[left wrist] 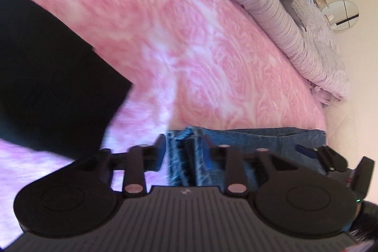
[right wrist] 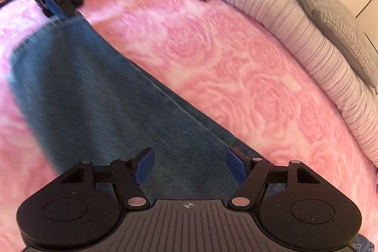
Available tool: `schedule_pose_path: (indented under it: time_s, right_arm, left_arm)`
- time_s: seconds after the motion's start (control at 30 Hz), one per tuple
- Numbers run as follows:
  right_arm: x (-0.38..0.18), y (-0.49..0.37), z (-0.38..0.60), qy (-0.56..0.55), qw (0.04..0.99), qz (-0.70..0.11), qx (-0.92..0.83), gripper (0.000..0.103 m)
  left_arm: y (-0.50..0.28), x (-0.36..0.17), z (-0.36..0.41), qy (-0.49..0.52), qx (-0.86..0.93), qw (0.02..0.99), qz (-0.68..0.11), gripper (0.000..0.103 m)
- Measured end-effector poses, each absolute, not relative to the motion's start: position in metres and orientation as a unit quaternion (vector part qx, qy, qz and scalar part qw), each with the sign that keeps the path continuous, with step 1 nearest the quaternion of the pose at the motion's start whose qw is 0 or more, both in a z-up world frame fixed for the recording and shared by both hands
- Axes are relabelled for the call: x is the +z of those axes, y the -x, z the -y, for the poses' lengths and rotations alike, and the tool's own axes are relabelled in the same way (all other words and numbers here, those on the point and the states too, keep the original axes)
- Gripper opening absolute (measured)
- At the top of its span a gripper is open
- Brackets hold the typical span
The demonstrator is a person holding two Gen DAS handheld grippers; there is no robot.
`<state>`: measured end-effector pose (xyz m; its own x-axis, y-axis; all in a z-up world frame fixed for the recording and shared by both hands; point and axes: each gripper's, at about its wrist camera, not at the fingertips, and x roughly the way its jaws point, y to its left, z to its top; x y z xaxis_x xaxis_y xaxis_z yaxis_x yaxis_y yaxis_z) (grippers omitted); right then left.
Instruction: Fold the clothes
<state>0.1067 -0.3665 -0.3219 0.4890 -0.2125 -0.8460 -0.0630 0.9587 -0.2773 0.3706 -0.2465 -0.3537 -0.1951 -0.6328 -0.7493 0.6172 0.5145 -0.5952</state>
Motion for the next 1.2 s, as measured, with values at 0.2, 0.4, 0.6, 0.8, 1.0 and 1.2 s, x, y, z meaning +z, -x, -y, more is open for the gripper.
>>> schedule_pose_path:
  time_s: [0.2, 0.4, 0.6, 0.8, 1.0, 1.2]
  right_arm:
    - [-0.317, -0.082, 0.326, 0.131, 0.857, -0.498, -0.023, 0.071]
    - [-0.320, -0.058, 0.316, 0.116, 0.853, -0.506, -0.059, 0.071]
    - [-0.306, -0.004, 0.344, 0.114, 0.833, -0.523, -0.142, 0.071]
    - [-0.286, 0.070, 0.396, 0.069, 0.795, -0.527, -0.293, 0.071]
    - [-0.274, 0.144, 0.442, -0.014, 0.770, -0.490, -0.408, 0.071]
    - [-0.280, 0.189, 0.477, -0.064, 0.768, -0.471, -0.431, 0.090]
  left_arm:
    - [-0.331, -0.340, 0.223, -0.059, -0.547, 0.590, -0.590, 0.030]
    - [-0.297, -0.367, 0.239, -0.096, -0.579, 0.536, -0.606, 0.004]
    - [-0.313, -0.353, 0.236, -0.086, -0.540, 0.540, -0.640, 0.001]
    - [-0.290, -0.313, 0.251, -0.217, -0.522, 0.595, -0.571, 0.015]
    - [-0.188, -0.255, 0.299, -0.345, -0.600, 0.597, -0.407, 0.025]
    - [-0.005, -0.254, 0.381, -0.431, -0.725, 0.486, -0.227, 0.026]
